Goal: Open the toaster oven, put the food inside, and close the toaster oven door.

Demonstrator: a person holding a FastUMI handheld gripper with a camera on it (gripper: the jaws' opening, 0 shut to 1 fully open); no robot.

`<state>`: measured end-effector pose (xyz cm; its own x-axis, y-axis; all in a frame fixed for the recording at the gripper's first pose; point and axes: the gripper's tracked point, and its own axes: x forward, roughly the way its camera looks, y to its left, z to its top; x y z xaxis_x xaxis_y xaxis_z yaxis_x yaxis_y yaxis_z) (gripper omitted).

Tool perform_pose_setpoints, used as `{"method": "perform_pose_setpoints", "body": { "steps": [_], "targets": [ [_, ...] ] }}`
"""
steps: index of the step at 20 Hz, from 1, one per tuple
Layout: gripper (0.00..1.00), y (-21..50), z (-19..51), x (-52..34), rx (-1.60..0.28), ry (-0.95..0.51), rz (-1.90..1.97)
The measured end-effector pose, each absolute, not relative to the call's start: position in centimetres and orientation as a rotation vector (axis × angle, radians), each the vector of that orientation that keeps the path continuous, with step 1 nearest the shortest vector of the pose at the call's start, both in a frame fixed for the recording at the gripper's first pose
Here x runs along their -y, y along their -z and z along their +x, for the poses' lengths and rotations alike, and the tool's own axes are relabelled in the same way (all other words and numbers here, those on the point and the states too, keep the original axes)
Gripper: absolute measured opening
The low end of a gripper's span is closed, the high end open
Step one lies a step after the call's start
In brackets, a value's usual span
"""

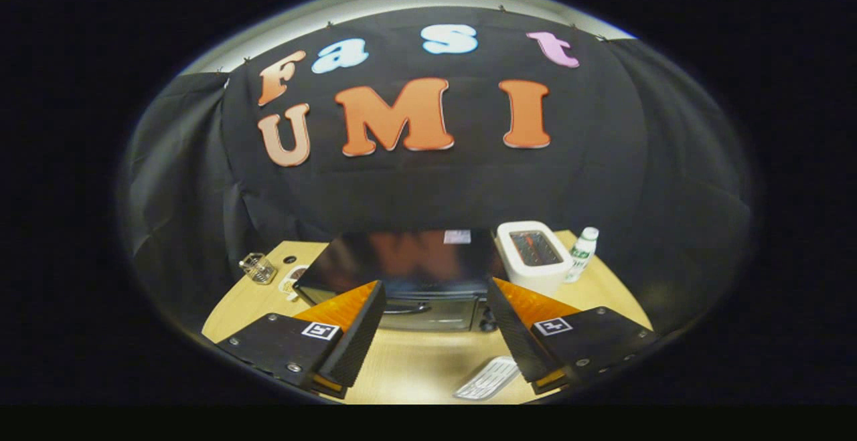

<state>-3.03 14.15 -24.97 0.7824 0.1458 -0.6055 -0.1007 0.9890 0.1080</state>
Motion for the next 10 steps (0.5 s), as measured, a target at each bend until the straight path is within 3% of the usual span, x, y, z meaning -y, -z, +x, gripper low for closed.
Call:
{"method": "perform_pose_setpoints", "body": {
  "steps": [10],
  "targets": [
    [0.97,8.7,0.5,-8.3,-0.265,-0.123,-0.028]
  ]
}}
